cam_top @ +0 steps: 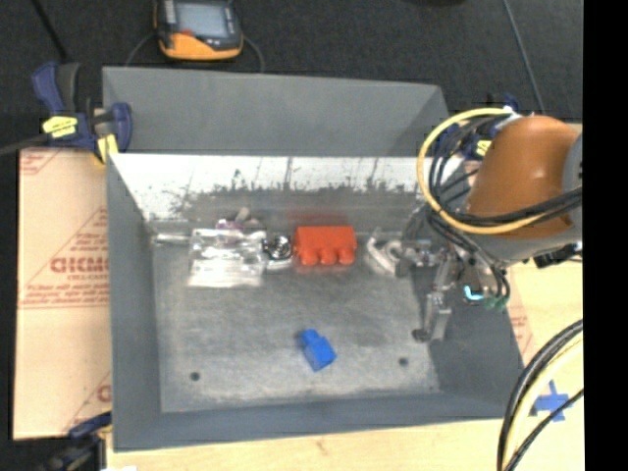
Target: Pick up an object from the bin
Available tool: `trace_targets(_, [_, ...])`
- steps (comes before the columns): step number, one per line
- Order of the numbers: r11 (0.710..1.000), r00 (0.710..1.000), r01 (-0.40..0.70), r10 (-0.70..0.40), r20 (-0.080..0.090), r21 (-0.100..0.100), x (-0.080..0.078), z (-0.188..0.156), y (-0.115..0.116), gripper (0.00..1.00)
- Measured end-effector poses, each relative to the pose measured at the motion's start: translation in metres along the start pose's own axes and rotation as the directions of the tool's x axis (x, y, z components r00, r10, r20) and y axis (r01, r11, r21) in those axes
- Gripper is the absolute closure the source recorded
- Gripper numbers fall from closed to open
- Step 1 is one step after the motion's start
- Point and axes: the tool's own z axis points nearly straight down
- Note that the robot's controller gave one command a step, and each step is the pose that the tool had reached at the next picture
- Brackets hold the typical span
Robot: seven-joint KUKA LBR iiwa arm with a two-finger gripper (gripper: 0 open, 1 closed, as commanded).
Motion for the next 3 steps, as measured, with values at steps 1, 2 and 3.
trace_targets(1, [1.000, 1.000, 0.010, -0.010, 0.011, 0.003, -0.022, -0.006, -0.019, 0.00])
trace_targets(2, [0.985, 0.985, 0.173, -0.173, 0.000, -0.004, 0.028, 0.102, 0.119, 0.00])
trace_targets(3, [0.985, 0.985, 0.170, -0.170, 0.008, 0.000, 0.025, 0.098, 0.116, 1.00])
